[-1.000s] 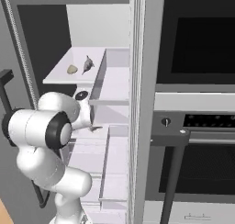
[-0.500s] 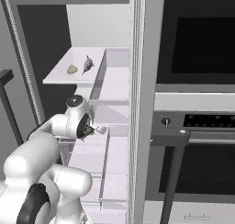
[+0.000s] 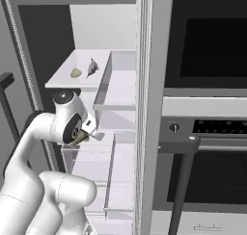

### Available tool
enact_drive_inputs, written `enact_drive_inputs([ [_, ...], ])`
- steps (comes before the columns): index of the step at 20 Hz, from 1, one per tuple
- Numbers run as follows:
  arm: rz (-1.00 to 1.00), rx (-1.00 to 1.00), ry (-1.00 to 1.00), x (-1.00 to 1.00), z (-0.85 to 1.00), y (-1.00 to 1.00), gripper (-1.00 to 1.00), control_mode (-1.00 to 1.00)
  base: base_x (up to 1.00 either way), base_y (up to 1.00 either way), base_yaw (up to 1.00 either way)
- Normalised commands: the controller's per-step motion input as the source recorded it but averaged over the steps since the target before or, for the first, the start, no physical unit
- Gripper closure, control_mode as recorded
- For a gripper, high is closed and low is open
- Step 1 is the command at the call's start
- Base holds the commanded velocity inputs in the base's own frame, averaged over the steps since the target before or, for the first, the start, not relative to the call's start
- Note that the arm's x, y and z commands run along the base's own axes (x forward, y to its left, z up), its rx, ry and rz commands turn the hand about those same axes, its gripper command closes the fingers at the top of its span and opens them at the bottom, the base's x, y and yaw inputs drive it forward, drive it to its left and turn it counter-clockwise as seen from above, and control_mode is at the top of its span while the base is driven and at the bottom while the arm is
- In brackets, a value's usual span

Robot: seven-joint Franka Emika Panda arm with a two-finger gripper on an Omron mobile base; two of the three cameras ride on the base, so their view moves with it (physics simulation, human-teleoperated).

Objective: Place one garlic and one fish in each tupperware on the nearby counter, to pack two identical lunches.

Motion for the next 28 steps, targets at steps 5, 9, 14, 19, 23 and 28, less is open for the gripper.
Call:
enact_drive_inputs([
  [5,0.0,0.0,0.07,-0.58,0.77,0.0,1.0,-1.0,0.0,0.0,0.0],
  [9,0.02,-0.01,-0.02,-0.59,-0.18,0.0,1.0,-1.0,0.0,0.0,0.0],
  [14,0.07,0.0,-0.05,-0.37,-0.1,0.0,1.0,-1.0,0.0,0.0,0.0],
  [19,0.0,0.0,0.0,0.0,0.0,0.0,1.0,-1.0,0.0,0.0,0.0],
  [23,0.0,0.0,0.0,-0.06,0.0,0.0,1.0,-1.0,0.0,0.0,0.0],
  [28,0.0,0.0,0.0,-0.12,0.0,0.0,1.0,1.0,-0.59,0.04,0.0],
])
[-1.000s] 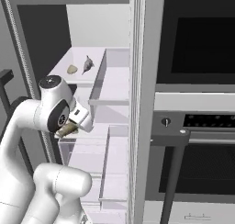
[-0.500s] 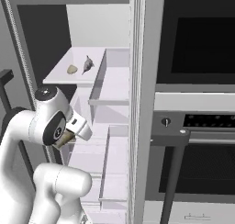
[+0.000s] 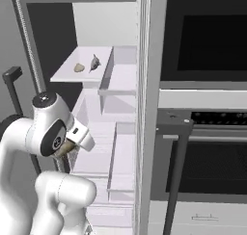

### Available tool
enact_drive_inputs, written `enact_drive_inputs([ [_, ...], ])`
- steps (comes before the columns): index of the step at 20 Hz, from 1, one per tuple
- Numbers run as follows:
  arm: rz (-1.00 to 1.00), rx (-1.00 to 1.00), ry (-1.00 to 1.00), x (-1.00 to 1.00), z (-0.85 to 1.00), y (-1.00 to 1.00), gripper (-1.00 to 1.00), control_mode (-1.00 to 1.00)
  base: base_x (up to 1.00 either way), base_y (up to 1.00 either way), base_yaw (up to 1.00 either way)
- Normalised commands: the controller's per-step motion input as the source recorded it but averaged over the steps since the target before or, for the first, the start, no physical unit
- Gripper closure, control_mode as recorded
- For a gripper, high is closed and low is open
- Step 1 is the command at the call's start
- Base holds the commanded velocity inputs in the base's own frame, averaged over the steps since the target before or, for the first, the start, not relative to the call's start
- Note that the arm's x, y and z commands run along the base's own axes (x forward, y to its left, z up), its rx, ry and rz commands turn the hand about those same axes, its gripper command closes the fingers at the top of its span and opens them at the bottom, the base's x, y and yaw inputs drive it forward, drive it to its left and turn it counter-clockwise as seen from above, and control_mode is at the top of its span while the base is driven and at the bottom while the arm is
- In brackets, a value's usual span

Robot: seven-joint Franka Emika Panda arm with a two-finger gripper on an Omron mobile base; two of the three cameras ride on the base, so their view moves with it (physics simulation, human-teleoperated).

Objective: Place one garlic and one fish in each tupperware on the nearby counter, to pack two identical lunches.

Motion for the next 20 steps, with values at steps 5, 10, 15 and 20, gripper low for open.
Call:
enact_drive_inputs([
  [5,0.0,0.0,0.0,0.0,0.0,0.0,1.0,1.0,-0.97,0.13,0.0],
  [10,0.0,0.0,0.0,0.0,0.0,0.0,1.0,1.0,-1.0,0.06,-0.05],
  [15,0.0,0.0,0.0,0.0,0.0,0.0,1.0,1.0,-1.0,-0.21,-0.2],
  [20,0.0,0.0,0.0,0.0,0.0,0.0,1.0,1.0,-0.55,-0.63,-0.59],
])
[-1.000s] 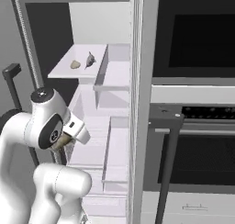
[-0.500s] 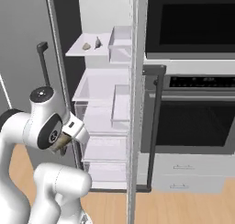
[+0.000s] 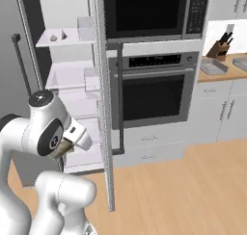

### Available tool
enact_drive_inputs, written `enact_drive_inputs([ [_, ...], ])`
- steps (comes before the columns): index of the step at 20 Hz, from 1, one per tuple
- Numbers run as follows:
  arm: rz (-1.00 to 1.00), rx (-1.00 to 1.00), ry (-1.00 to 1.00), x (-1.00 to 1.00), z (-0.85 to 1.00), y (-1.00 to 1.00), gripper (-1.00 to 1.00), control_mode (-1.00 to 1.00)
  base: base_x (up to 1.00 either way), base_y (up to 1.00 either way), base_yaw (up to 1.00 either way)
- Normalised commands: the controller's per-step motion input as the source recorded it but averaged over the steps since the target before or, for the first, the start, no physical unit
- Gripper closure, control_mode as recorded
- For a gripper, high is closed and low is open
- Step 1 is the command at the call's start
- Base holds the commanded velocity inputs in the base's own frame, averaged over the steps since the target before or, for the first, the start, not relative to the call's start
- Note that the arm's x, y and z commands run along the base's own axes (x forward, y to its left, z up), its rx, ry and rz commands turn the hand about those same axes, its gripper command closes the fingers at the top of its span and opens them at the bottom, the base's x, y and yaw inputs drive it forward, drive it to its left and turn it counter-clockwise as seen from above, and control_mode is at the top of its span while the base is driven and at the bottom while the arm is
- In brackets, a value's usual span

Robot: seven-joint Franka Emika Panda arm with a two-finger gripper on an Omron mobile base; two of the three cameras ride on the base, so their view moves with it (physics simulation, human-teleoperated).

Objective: Place one garlic and one fish in each tupperware on the nearby counter, to pack two identical lunches.

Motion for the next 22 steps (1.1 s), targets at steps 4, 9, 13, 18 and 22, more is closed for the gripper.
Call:
enact_drive_inputs([
  [4,0.0,0.0,0.0,0.0,0.0,0.0,1.0,1.0,0.01,-0.73,-0.68],
  [9,0.0,0.0,0.0,0.0,0.0,0.0,1.0,1.0,0.6,-0.64,-0.51],
  [13,0.0,0.0,0.0,0.0,0.0,0.0,1.0,1.0,1.0,-0.41,-0.13],
  [18,0.0,0.0,0.0,0.0,0.0,0.0,1.0,1.0,1.0,-0.27,-0.03],
  [22,0.0,0.0,0.0,0.0,0.0,0.0,1.0,1.0,1.0,-0.04,-0.01],
])
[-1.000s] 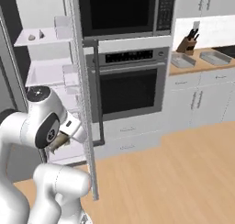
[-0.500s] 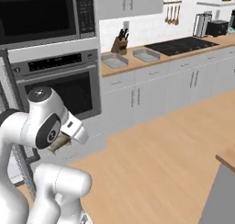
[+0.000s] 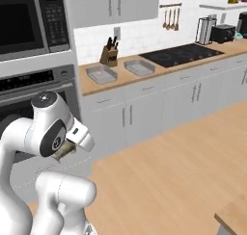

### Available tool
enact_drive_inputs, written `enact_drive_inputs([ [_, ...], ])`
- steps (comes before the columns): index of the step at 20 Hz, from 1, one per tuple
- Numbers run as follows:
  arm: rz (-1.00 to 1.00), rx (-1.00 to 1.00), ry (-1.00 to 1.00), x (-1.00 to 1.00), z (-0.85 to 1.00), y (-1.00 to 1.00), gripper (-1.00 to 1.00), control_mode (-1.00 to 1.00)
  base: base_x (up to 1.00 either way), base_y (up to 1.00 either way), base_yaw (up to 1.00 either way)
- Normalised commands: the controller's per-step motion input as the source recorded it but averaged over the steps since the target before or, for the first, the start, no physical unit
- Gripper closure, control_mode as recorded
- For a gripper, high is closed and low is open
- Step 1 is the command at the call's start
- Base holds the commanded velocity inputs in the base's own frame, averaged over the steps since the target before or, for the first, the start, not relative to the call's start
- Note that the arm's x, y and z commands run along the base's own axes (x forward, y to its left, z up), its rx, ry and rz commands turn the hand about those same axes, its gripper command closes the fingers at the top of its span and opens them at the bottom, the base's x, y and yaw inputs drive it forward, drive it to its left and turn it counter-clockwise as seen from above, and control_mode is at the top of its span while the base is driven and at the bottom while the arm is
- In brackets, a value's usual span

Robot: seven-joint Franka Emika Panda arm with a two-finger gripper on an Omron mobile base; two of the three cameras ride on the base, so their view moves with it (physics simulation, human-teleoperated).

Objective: Place one garlic and one fish in each tupperware on the nearby counter, to pack two identical lunches.

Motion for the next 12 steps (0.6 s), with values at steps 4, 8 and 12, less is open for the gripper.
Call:
enact_drive_inputs([
  [4,0.0,0.0,0.0,0.0,0.0,0.0,1.0,1.0,1.0,0.0,0.0],
  [8,0.0,0.0,0.0,0.0,0.0,0.0,1.0,1.0,1.0,0.0,0.0],
  [12,0.0,0.0,0.0,0.0,0.0,0.0,1.0,1.0,1.0,0.0,0.0],
])
